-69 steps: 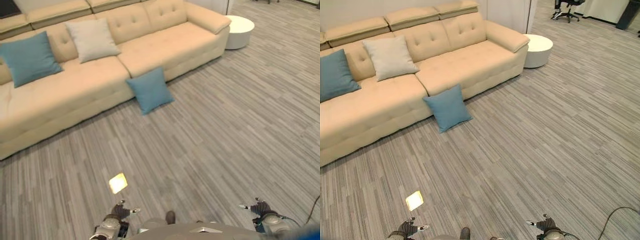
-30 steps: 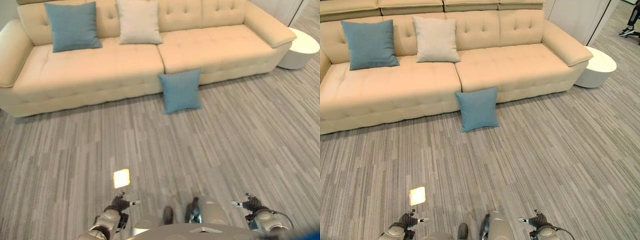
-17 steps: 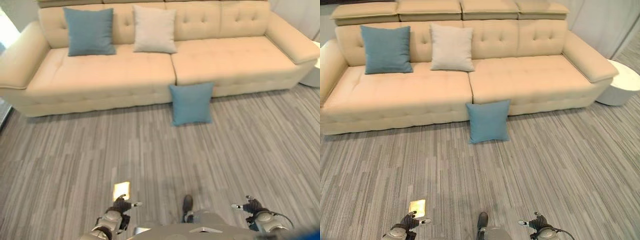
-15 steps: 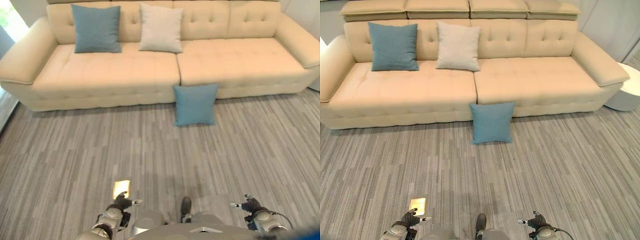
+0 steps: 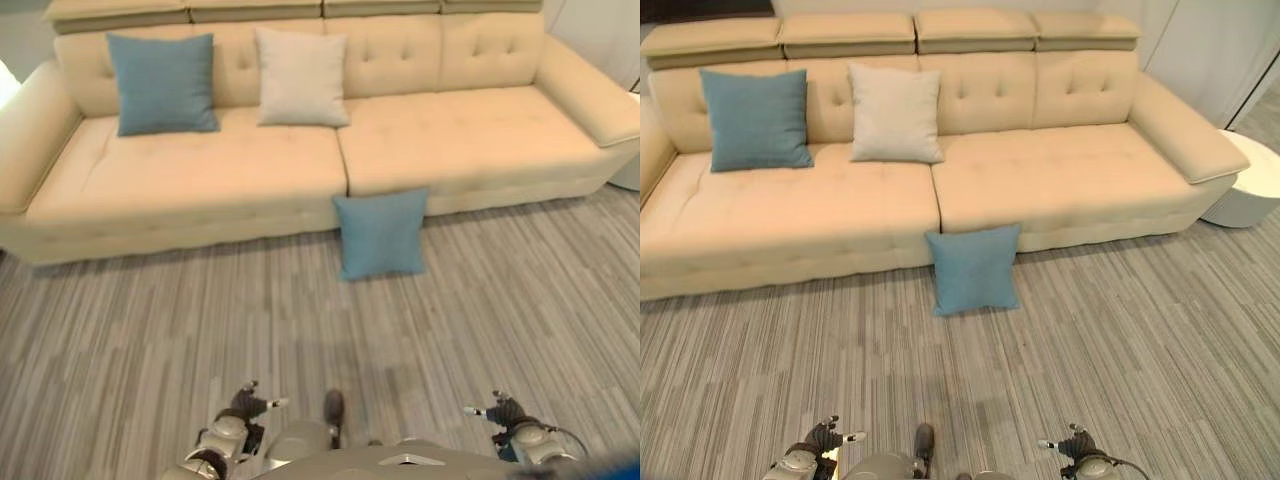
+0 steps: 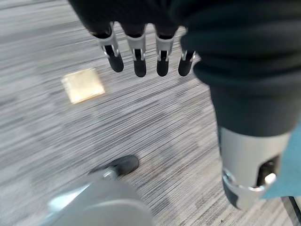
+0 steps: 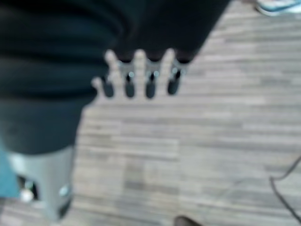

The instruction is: Pick up all the scattered cushions and arrange them neatly on the sofa.

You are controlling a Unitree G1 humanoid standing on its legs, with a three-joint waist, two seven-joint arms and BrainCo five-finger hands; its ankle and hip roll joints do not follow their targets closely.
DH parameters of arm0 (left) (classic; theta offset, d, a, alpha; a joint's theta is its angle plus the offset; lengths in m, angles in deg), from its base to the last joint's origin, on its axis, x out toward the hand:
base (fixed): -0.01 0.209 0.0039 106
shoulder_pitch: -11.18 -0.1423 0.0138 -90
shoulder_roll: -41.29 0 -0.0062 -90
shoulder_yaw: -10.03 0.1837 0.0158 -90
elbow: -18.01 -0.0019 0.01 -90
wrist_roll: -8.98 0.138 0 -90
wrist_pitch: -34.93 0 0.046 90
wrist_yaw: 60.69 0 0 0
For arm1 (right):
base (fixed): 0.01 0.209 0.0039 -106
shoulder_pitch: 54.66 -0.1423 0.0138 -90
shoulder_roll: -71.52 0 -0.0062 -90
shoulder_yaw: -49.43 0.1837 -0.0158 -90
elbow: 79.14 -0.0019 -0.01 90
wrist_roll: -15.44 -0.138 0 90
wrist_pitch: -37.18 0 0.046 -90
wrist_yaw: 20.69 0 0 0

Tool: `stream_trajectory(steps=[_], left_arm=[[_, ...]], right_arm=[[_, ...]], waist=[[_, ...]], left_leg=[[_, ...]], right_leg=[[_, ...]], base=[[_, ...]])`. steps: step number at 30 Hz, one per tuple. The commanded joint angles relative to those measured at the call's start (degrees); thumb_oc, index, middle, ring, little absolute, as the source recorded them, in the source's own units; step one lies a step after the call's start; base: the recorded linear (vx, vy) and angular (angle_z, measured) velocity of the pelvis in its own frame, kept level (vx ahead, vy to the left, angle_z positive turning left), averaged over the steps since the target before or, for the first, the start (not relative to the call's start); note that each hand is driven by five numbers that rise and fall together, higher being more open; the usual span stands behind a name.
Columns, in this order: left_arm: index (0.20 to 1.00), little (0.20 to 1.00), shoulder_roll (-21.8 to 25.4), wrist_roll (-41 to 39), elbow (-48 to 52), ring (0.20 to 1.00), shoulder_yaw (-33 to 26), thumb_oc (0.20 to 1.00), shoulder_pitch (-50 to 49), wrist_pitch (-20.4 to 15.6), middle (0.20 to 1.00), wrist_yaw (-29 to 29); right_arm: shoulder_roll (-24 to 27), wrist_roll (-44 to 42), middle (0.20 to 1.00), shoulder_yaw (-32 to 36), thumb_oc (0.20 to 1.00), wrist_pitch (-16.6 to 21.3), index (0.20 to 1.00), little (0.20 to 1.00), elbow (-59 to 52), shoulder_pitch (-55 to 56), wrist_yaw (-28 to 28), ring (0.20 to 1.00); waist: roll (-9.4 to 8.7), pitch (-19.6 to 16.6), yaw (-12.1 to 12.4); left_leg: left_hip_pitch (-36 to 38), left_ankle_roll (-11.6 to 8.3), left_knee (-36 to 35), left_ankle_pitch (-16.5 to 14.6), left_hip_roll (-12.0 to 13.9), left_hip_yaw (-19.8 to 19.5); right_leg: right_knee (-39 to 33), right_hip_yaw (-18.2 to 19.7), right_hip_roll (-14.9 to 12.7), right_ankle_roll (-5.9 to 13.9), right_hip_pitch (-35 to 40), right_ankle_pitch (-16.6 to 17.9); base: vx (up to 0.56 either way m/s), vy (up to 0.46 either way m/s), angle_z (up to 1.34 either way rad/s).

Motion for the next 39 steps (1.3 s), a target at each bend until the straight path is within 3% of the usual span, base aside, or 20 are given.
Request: stream_trajectory(steps=[1, 3, 7, 10, 13, 14, 15, 16, 18, 20, 22, 23, 26, 27, 28, 29, 33, 36, 37, 39], left_arm=[[1.0, 1.0, -0.52, 0.3, -0.31, 1.0, -1.11, 1.0, 1.59, -0.55, 1.0, 0.05], [1.0, 1.0, -0.2, 0.32, -0.42, 1.0, -1.49, 1.0, 1.73, -0.75, 1.0, 0.1], [1.0, 1.0, 0.09, 0.81, -1.38, 1.0, -2.78, 1.0, 2.02, -1.01, 1.0, 0.75], [1.0, 1.0, 0.25, 1.58, -2.26, 1.0, -3.05, 1.0, 1.32, -1.24, 1.0, 0.93], [1.0, 1.0, 0.2, 1.55, -2.4, 1.0, -2.96, 1.0, 1.31, -1.26, 1.0, 0.75], [1.0, 1.0, -0.29, 0.9, -2.38, 1.0, -2.83, 1.0, 1.09, -1.37, 1.0, 0.67], [1.0, 1.0, -0.3, 0.9, -2.38, 1.0, -2.83, 1.0, 1.09, -1.37, 1.0, 0.67], [1.0, 1.0, -0.49, 0.98, -2.42, 1.0, -2.65, 1.0, 1.17, -1.44, 1.0, 0.58], [1.0, 1.0, -0.49, 0.22, -1.84, 1.0, -2.43, 1.0, 1.14, -1.45, 1.0, -0.13], [1.0, 1.0, -0.57, 0.04, -1.65, 1.0, -2.2, 1.0, 1.41, -1.41, 1.0, -0.25], [1.0, 1.0, -1.54, 0.4, -1.11, 1.0, -1.26, 1.0, 1.77, -1.19, 1.0, -0.38], [1.0, 1.0, -1.79, 0.65, -0.92, 1.0, -0.98, 1.0, 1.8, -1.21, 1.0, -0.45], [1.0, 1.0, -1.78, 0.88, -0.44, 1.0, -1.0, 1.0, 1.77, -0.95, 1.0, -0.69], [1.0, 1.0, -1.42, 1.02, -0.14, 1.0, -1.06, 1.0, 1.49, -0.98, 1.0, -0.53], [1.0, 1.0, -1.41, 1.02, -0.14, 1.0, -1.07, 1.0, 1.5, -0.98, 1.0, -0.53], [1.0, 1.0, -1.44, -0.03, -0.74, 1.0, -1.67, 1.0, 0.87, -0.99, 1.0, -0.62], [1.0, 1.0, -1.15, -0.57, -1.83, 1.0, -2.69, 1.0, -0.29, -0.72, 1.0, -0.76], [1.0, 1.0, -0.27, -0.4, -2.2, 1.0, -3.55, 1.0, -0.77, -0.3, 1.0, -1.09], [1.0, 1.0, 0.15, -0.61, -1.96, 1.0, -3.77, 1.0, -0.49, -0.23, 1.0, -1.05], [1.0, 1.0, 0.63, -0.97, -1.03, 1.0, -3.64, 1.0, 0.09, -0.25, 1.0, -1.0]], right_arm=[[1.45, 1.26, 1.0, 1.95, 1.0, 0.42, 1.0, 1.0, -0.22, -2.54, -0.59, 1.0], [1.5, 1.37, 1.0, 1.92, 1.0, 0.38, 1.0, 1.0, -0.3, -3.05, -0.49, 1.0], [1.77, 1.66, 1.0, 1.97, 1.0, -0.03, 1.0, 1.0, -0.59, -3.92, -0.13, 1.0], [1.71, 2.27, 1.0, 1.46, 1.0, 0.01, 1.0, 1.0, -0.85, -3.44, 0.33, 1.0], [1.84, 2.31, 1.0, 1.43, 1.0, 0.1, 1.0, 1.0, -0.88, -3.4, 0.39, 1.0], [2.07, 2.0, 1.0, 0.55, 1.0, 0.56, 1.0, 1.0, -0.87, -3.63, 0.36, 1.0], [2.07, 2.0, 1.0, 0.54, 1.0, 0.56, 1.0, 1.0, -0.87, -3.63, 0.36, 1.0], [2.08, 1.33, 1.0, 0.52, 1.0, 0.94, 1.0, 1.0, -1.06, -3.78, 0.19, 1.0], [2.8, 0.08, 1.0, 0.74, 1.0, 1.2, 1.0, 1.0, -1.34, -3.59, 0.06, 1.0], [2.94, -0.02, 1.0, 0.67, 1.0, 1.04, 1.0, 1.0, -1.17, -3.3, 0.12, 1.0], [3.45, -0.53, 1.0, 0.71, 1.0, 0.98, 1.0, 1.0, -1.02, -2.99, 0.18, 1.0], [3.5, -0.56, 1.0, 0.65, 1.0, 1.0, 1.0, 1.0, -1.04, -2.7, 0.16, 1.0], [3.47, -0.49, 1.0, 0.74, 1.0, 0.77, 1.0, 1.0, -0.99, -2.15, -0.02, 1.0], [3.24, -0.19, 1.0, 0.24, 1.0, 0.61, 1.0, 1.0, -0.95, -2.35, -0.24, 1.0], [3.23, -0.19, 1.0, 0.24, 1.0, 0.61, 1.0, 1.0, -0.95, -2.36, -0.24, 1.0], [3.03, 0.13, 1.0, -0.06, 1.0, 0.63, 1.0, 1.0, -0.99, -2.61, -0.29, 1.0], [2.51, 0.95, 1.0, -0.35, 1.0, 0.79, 1.0, 1.0, -0.85, -2.2, -0.07, 1.0], [2.11, 1.74, 1.0, -0.01, 1.0, 0.92, 1.0, 1.0, -0.97, -1.85, 0.48, 1.0], [1.94, 1.9, 1.0, 0.05, 1.0, 0.81, 1.0, 1.0, -0.98, -2.16, 0.59, 1.0], [1.93, 1.8, 1.0, 0.04, 1.0, 0.91, 1.0, 1.0, -1.47, -2.45, 0.7, 1.0]], waist=[[1.21, 1.23, 2.59], [2.43, 1.12, 3.64], [2.69, 0.89, 4.78], [1.3, 0.04, 4.88], [1.01, -0.4, 4.83], [0.27, -0.29, 4.67], [0.28, -0.31, 4.64], [-0.09, -0.16, 4.45], [-0.95, 0.85, 4.43], [-1.02, 1.08, 4.3], [-1.19, 1.18, 3.3], [-1.31, 1.14, 2.81], [-1.36, 0.78, 1.97], [-1.22, 0.85, 2.82], [-1.25, 0.82, 2.71], [-1.17, 0.87, 4.16], [-1.49, 0.07, 4.5], [-2.23, -0.45, 5.28], [-2.26, 0.43, 5.39], [-2.83, 1.69, 4.7]], left_leg=[[0.83, -1.06, 6.18, -11.47, 1.04, -1.08], [1.09, -1.44, 6.13, -12.05, 2.72, -0.54], [1.78, -2.19, 6.28, -12.68, 4.06, -0.28], [4.7, -3.85, 6.61, -14.36, 5.6, -0.08], [5.07, -4.54, 7.16, -14.83, 6.23, -0.51], [2.29, -6.83, 15.17, -10.46, 8.84, -0.66], [2.24, -6.83, 15.24, -10.5, 8.85, -0.69], [0.52, -7.42, 19.16, -8.42, 9.84, -0.37], [-4.89, -6.79, 31.38, -5.44, 13.2, 2.0], [-6.01, -6.3, 32.3, -6.43, 13.45, 2.93], [-8.5, -5.72, 26.5, -11.8, 9.22, 3.67], [-9.14, -5.64, 22.87, -12.47, 7.99, 4.75], [-9.27, -6.3, 15.31, -10.12, 6.35, 6.32], [-9.75, -7.46, 9.3, -6.52, 4.01, 3.97], [-9.76, -7.45, 9.18, -6.41, 3.95, 3.87], [-9.72, -7.84, 8.28, -6.09, 2.42, -0.83], [-7.86, -6.5, 8.17, -6.71, 1.3, -3.48], [-5.22, -4.25, 8.03, -9.08, 0.78, -3.46], [-3.48, -2.39, 8.44, -10.48, 0.17, -3.5], [-2.7, -0.75, 9.27, -11.23, -1.15, -4.01]], right_leg=[[-14.77, -3.3, 0.54, -0.54, 3.1, 10.28], [-25.24, -4.52, 0.87, -1.39, 4.3, 9.11], [-41.91, -0.36, 1.71, 0.47, 5.53, 15.24], [-43.85, 0.39, 1.85, 1.48, 6.84, 17.8], [-44.03, -0.08, 2.12, 1.26, 7.64, 17.0], [-43.46, 0.04, 4.04, -1.24, 9.43, 15.02], [-43.46, 0.01, 4.04, -1.24, 9.42, 15.03], [-44.49, -0.27, 4.93, -2.53, 10.7, 14.3], [-46.03, -0.34, 7.34, -5.66, 13.92, 12.65], [-46.76, -0.54, 7.77, -6.08, 14.74, 12.28], [-47.7, -1.47, 7.62, -5.11, 15.22, 11.61], [-47.76, -2.53, 7.4, -4.69, 15.3, 11.48], [-47.79, -3.93, 7.53, -4.41, 15.48, 11.17], [-47.44, -3.79, 8.34, -4.33, 15.95, 10.93], [-47.44, -3.89, 8.31, -4.33, 15.92, 10.91], [-46.35, -3.2, 8.74, -4.2, 16.52, 9.94], [-43.39, -2.83, 8.4, -4.03, 17.3, 7.85], [-33.16, -3.66, 6.29, -2.44, 15.53, 6.03], [-22.27, -3.54, 3.67, 0.1, 11.16, 9.3], [-11.34, -2.1, 1.09, 1.55, 5.97, 13.24]], base=[[0.1, -0.021, -0.1], [0.15, -0.077, -0.02], [0.21, -0.213, -0.27], [0.38, -0.469, -0.09], [0.22, -0.39, 0.22], [0.21, -0.534, 0.29], [0.27, -0.73, 0.43], [0.1, -0.365, 0.45], [0.18, -0.576, 0.32], [0.11, -0.277, 0.09], [0.14, -0.183, 0.08], [0.12, -0.092, 0.43], [0.13, -0.044, 0.6], [0.18, -0.028, 0.29], [0.32, 0.019, 0.24], [0.2, 0.024, 0.01], [0.34, 0.094, -0.21], [0.34, 0.168, -0.18], [0.3, 0.274, -0.09], [0.2, 0.197, -0.12]])
